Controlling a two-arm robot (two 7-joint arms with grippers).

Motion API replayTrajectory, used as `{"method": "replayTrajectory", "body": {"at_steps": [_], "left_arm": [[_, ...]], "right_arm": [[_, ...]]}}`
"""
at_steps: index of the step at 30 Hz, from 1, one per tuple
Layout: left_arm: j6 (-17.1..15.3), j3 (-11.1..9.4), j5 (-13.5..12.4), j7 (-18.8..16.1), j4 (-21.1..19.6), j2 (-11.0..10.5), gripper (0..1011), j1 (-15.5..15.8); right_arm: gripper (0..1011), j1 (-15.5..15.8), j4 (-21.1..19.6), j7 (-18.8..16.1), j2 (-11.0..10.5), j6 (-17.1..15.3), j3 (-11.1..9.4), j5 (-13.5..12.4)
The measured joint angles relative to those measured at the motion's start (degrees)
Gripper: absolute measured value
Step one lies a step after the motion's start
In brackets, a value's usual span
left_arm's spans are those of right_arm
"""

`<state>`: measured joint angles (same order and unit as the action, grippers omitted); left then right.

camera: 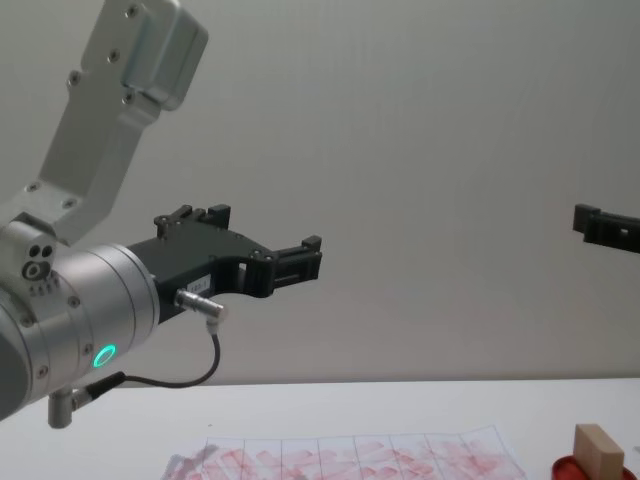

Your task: Use the one hand to pick up the stamp and affix it onto the A4 paper.

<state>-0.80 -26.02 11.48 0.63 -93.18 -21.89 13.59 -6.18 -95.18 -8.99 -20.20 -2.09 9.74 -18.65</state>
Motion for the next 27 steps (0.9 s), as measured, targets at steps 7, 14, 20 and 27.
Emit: {"method": "replayTrajectory", "body": {"at_steps": [7, 14, 20, 27], "left_arm": [[0.0, 0.0, 0.0, 0.0, 0.0, 0.0, 1001, 0.0], [0.0, 0.0, 0.0, 0.0, 0.0, 0.0, 1001, 0.0], [0.0, 0.0, 0.0, 0.0, 0.0, 0.0, 1001, 0.0], [0.0, 0.0, 0.0, 0.0, 0.0, 0.0, 1001, 0.0]], "right_arm": [[1001, -0.1, 0.1, -0.1, 0.0, 0.0, 0.0, 0.0], [1001, -0.2, 0.2, -0.1, 0.0, 0.0, -0.1, -0.1], [1001, -0.2, 0.2, -0.1, 0.0, 0.0, -0.1, -0.1], [1001, -0.2, 0.2, -0.2, 0.0, 0.0, -0.1, -0.1]]}}
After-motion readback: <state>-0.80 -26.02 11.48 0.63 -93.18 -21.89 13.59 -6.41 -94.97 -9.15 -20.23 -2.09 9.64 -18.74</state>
